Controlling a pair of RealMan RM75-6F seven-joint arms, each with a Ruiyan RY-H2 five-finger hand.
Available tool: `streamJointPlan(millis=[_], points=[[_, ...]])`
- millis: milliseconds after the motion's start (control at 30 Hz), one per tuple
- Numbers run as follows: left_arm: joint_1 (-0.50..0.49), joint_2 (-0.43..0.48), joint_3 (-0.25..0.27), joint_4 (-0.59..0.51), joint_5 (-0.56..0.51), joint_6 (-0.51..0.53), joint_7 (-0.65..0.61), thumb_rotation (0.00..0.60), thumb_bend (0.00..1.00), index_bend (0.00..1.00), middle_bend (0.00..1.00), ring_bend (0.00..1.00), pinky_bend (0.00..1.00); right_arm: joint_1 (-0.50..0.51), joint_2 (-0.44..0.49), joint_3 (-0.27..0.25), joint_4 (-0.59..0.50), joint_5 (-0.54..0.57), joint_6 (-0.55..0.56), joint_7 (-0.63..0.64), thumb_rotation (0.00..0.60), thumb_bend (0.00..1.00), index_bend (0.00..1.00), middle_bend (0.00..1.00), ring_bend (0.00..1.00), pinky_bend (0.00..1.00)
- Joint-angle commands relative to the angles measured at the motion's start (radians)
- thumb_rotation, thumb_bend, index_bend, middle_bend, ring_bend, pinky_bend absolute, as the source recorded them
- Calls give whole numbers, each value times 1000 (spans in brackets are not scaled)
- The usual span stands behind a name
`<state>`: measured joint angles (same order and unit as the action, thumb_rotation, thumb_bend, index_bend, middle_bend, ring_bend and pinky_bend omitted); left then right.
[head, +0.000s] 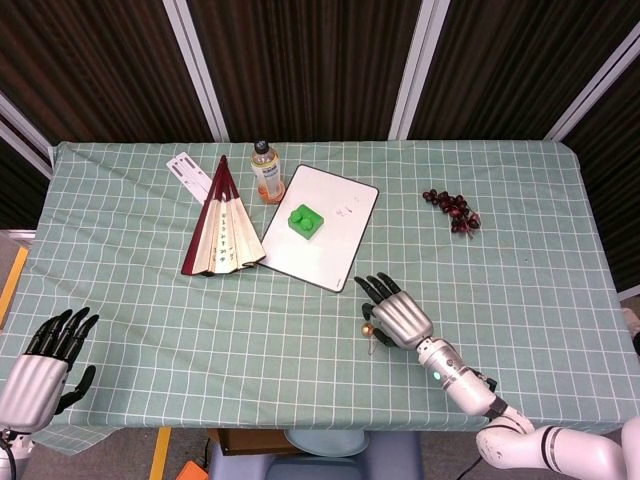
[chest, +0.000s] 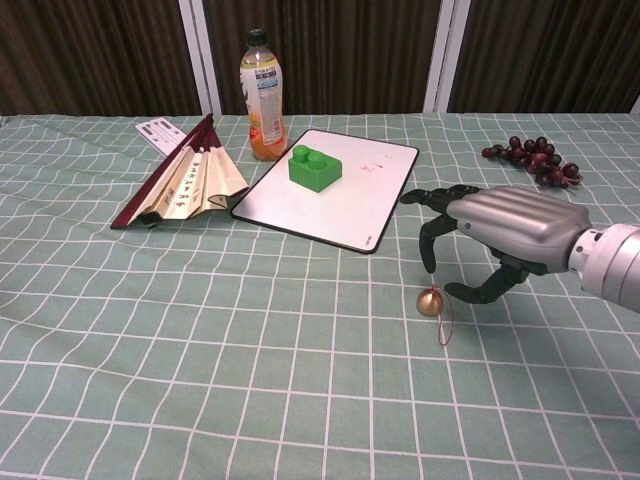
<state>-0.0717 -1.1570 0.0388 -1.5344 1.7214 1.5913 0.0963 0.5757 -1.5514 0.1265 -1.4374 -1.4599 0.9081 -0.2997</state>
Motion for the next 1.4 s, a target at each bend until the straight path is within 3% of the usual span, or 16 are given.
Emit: streamJointPlan(millis=[33,733,1400], points=[[0,0,0,0,1,1,0,600,446,36,34,0,127,7,-7,-4,9,11,-4,0,600,466,591,89,0,0],[-3,-3,-1,2,-6,-9,4,600,446,32,34,0,127,44,-45,-37,59,41,-1,11,600,479,641,114,0,0],[-1,1,-1,3,-5,-3,-3,600,445,27,34,0,128,53,-46,-58,56,44,26,4,600,575,715,151,0,0]])
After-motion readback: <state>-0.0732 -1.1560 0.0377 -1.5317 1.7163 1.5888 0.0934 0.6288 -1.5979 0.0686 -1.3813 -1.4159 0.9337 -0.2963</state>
